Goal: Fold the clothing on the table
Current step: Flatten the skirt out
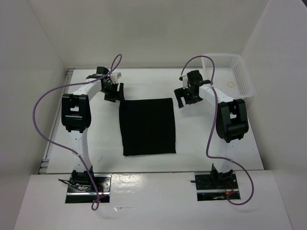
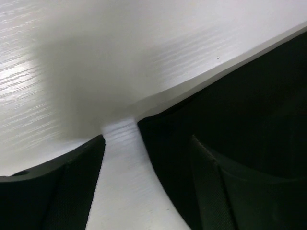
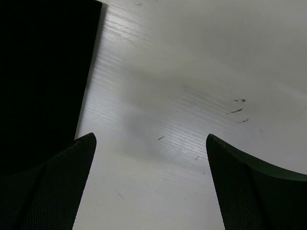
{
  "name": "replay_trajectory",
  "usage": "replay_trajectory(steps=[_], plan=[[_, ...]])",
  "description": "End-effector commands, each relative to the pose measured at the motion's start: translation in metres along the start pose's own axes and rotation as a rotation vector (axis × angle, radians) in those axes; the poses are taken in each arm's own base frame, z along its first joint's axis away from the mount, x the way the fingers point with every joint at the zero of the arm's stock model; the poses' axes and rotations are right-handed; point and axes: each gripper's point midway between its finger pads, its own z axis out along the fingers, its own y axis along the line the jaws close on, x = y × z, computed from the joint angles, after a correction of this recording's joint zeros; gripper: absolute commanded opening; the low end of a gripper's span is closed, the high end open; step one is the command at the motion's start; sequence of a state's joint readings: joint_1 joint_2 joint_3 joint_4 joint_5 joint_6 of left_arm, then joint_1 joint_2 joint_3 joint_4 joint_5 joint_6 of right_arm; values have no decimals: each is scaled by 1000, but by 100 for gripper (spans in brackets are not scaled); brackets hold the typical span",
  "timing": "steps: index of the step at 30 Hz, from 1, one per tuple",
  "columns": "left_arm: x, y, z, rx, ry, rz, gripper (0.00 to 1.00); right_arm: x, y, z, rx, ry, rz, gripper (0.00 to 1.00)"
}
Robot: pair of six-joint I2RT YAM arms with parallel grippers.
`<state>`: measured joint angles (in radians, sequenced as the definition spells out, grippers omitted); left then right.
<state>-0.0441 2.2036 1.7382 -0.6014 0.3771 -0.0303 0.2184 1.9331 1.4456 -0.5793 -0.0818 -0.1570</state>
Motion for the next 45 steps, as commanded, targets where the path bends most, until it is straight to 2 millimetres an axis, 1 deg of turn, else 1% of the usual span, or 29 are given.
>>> replay_trajectory(steps=[1,5,6,7,10,16,17,18,20,21,22,24,26,28,29,30,31,32,34,35,36,37,38,39,40,41,42,43,45], plan=[[6,-12,10,81,34,2,74,-27,1,-5,12,-71,-35,99],[13,-17,16,134,55,18,73,-27,1,-5,12,-71,-35,99],[12,-15,15,141,50,11,73,-27,5,-5,7,-71,-43,99],[12,-17,15,155,49,19,73,-27,5,-5,7,-71,-43,99],[25,-20,21,195,88,6,73,-27,5,-5,7,-71,-43,99],[28,-18,24,197,95,20,73,-27,5,-5,7,-71,-43,99],[27,-14,23,193,91,12,71,-31,5,-6,8,-80,-43,99],[30,-13,26,194,99,8,70,-31,5,-6,9,-80,-43,99],[30,-13,26,194,99,8,61,-29,9,-3,3,-71,-50,99],[30,-13,26,194,99,8,52,-29,9,-3,3,-71,-51,99],[30,-9,24,190,95,0,48,-29,9,-3,3,-71,-51,99],[32,-8,27,191,103,-4,42,-30,9,0,2,-69,-50,99],[32,-8,27,191,103,-4,39,-30,9,0,2,-69,-50,99],[32,-8,27,191,103,-4,34,-34,8,2,4,-78,-60,99],[32,-8,27,191,103,-4,29,-34,8,2,4,-78,-60,99],[32,-4,26,187,99,-12,27,-40,7,3,7,-101,-62,99],[32,-4,26,187,99,-12,24,-38,7,6,6,-92,-61,99],[32,-4,26,187,99,-12,22,-42,11,7,-18,-112,-64,99],[32,-4,26,187,99,-12,22,-50,16,9,-46,-135,-67,99],[32,-4,26,187,99,-12,26,-54,20,7,-69,-147,-70,99],[34,-4,25,188,109,-9,32,-59,22,9,-81,-154,-71,99],[34,-3,25,189,108,2,37,-58,24,12,-95,-144,-71,99],[34,3,24,175,106,-5,39,-59,27,10,-113,-143,-72,99],[31,1,20,174,95,1,41,-63,27,8,-112,-152,-73,99],[36,0,18,175,104,5,45,-63,27,8,-112,-152,-73,99],[34,6,17,169,91,0,52,-59,29,10,-124,-144,-72,99],[36,9,14,166,91,-10,53,-62,29,5,-122,-156,-74,99],[34,9,14,165,83,-6,53,-60,29,7,-122,-156,-74,99],[36,6,17,188,88,-22,53,-62,29,1,-120,-172,-76,99]])
